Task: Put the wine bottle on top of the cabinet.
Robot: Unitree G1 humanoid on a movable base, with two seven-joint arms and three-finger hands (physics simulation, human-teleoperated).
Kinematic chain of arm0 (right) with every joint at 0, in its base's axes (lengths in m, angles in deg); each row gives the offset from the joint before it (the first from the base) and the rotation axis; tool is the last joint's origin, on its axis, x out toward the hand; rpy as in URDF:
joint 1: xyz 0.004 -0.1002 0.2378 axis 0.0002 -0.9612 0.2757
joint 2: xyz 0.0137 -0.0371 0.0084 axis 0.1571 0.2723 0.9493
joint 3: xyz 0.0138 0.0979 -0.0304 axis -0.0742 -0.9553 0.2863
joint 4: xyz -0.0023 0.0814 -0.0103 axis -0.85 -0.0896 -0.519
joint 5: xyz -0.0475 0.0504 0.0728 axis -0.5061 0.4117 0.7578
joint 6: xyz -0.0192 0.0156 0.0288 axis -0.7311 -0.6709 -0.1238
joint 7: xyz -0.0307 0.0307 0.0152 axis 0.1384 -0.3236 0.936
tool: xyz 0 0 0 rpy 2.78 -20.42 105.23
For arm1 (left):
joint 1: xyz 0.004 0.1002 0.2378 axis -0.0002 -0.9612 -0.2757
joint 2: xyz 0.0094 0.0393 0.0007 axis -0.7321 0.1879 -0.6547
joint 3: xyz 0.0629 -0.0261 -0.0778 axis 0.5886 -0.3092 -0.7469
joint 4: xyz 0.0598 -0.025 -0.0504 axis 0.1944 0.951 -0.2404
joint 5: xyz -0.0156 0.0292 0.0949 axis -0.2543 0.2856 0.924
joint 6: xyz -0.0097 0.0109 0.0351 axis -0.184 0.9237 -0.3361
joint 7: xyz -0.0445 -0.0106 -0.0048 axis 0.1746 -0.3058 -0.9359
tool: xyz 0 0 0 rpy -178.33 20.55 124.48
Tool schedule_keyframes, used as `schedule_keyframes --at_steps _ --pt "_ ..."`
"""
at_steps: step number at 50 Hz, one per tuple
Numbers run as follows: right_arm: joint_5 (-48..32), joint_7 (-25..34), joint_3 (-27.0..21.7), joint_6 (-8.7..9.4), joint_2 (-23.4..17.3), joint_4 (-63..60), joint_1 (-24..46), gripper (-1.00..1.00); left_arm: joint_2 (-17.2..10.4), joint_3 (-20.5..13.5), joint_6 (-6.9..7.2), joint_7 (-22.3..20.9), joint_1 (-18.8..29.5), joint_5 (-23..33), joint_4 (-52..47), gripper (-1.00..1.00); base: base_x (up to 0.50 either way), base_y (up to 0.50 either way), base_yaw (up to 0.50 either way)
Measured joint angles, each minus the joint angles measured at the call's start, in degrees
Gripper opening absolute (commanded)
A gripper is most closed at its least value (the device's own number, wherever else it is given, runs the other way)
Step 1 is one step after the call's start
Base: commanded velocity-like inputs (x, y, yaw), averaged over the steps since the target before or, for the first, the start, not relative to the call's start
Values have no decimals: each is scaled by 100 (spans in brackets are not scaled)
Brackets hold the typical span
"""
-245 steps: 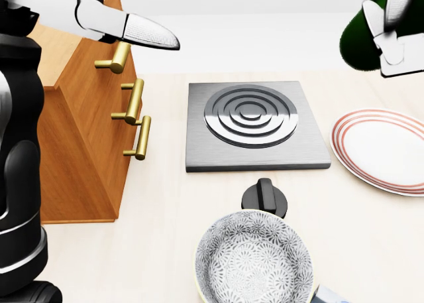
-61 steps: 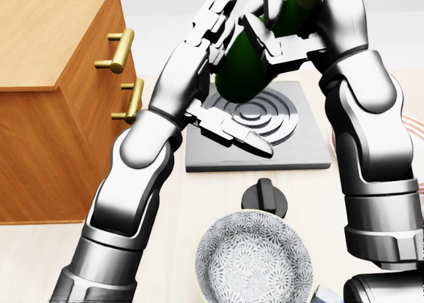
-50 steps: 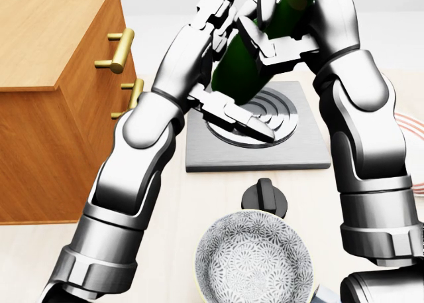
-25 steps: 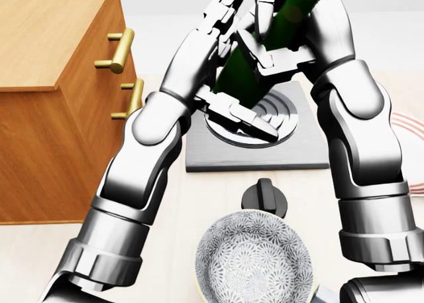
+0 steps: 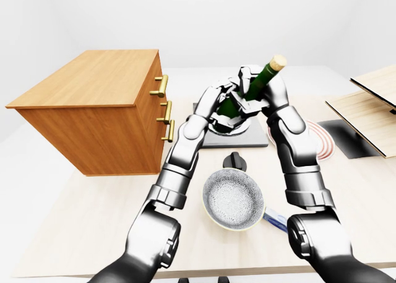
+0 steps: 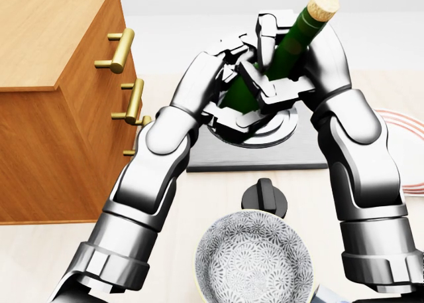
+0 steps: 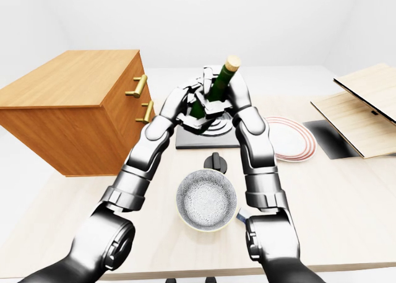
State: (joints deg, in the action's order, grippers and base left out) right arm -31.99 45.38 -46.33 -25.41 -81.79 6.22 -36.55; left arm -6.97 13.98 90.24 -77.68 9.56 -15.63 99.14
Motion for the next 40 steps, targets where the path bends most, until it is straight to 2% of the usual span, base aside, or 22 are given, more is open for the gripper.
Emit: schedule_keyframes --at_steps 31,32,33,34,40 --pt "38 65 50 0 44 40 -84 -100 125 34 0 -11 -39 96 114 -100 0 0 0" --pt "39 63 50 0 46 42 -89 -94 125 35 0 -12 -43 96 117 -100 0 0 0" --pt "45 74 52 1 46 44 -96 -34 122 36 0 -18 -47 105 118 -100 0 0 0" --pt "60 89 53 -1 45 36 -115 100 116 17 0 -8 -51 87 127 -100 0 0 0" --pt "150 -156 39 0 38 111 216 100 132 14 0 -34 -78 -65 135 -100 0 0 0"
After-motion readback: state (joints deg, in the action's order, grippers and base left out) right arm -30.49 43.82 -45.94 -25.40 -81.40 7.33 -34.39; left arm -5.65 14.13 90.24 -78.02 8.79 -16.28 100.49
